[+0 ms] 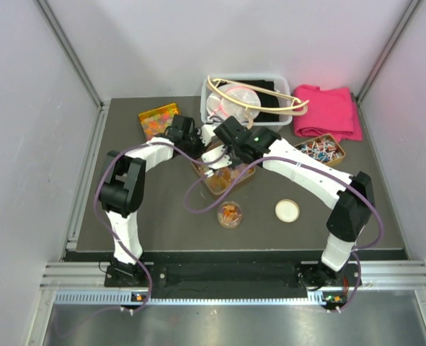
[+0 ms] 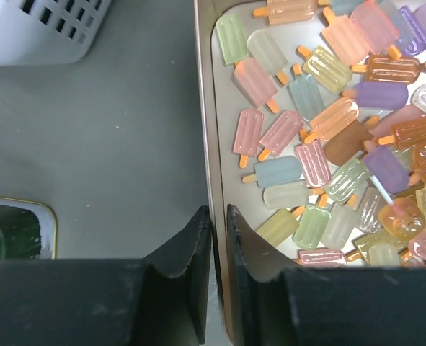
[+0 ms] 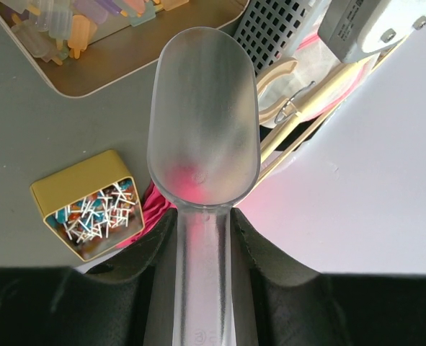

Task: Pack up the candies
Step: Scoop the fake candies from the storage box.

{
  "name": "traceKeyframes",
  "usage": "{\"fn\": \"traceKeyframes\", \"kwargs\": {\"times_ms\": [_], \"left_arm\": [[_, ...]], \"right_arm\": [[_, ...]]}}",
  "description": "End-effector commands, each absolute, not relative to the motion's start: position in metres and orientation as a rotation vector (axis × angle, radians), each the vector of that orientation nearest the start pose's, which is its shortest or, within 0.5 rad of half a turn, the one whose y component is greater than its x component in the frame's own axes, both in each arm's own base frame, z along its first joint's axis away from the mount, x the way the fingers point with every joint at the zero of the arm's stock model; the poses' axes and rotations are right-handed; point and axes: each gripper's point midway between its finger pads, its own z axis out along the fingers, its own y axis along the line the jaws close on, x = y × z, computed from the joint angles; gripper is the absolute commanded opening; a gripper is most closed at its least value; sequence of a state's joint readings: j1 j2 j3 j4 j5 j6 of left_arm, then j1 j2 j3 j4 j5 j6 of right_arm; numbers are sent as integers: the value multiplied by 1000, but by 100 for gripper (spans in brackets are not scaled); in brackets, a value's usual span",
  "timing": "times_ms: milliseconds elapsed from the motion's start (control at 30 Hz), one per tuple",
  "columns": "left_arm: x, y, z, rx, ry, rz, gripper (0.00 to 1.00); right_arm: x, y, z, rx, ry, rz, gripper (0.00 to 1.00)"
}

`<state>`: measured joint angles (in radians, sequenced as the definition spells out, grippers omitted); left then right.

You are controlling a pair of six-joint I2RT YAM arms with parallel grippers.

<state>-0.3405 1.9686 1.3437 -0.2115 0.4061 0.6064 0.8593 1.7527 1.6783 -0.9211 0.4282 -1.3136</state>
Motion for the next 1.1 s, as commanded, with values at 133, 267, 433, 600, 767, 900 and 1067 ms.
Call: {"fn": "traceKeyframes", "kwargs": {"times_ms": [133,267,433,600,767,900,1067], "left_arm": [[446,-205,42,1236,2085,-390,29],[446,-204,39,1234,2094,-379,8],[452,-205,47,1207,2083,-369,0],[469,-205,79,1136,2032,-313,0],[488,-200,132,1022,1918,-206,0],[496,-194,161,929,1831,-128,0],[491,-195,184,908,1791,-84,0]], "right_arm": [[357,258,281,-2053,1302,-686,0],[357,259,279,-2058,1302,-687,0],[357,258,276,-2060,1307,-692,0],[360,258,264,-2070,1305,-716,0],[360,258,250,-2115,1292,-750,0],[363,260,237,-2151,1267,-786,0],[371,267,222,-2175,1257,-801,0]]}}
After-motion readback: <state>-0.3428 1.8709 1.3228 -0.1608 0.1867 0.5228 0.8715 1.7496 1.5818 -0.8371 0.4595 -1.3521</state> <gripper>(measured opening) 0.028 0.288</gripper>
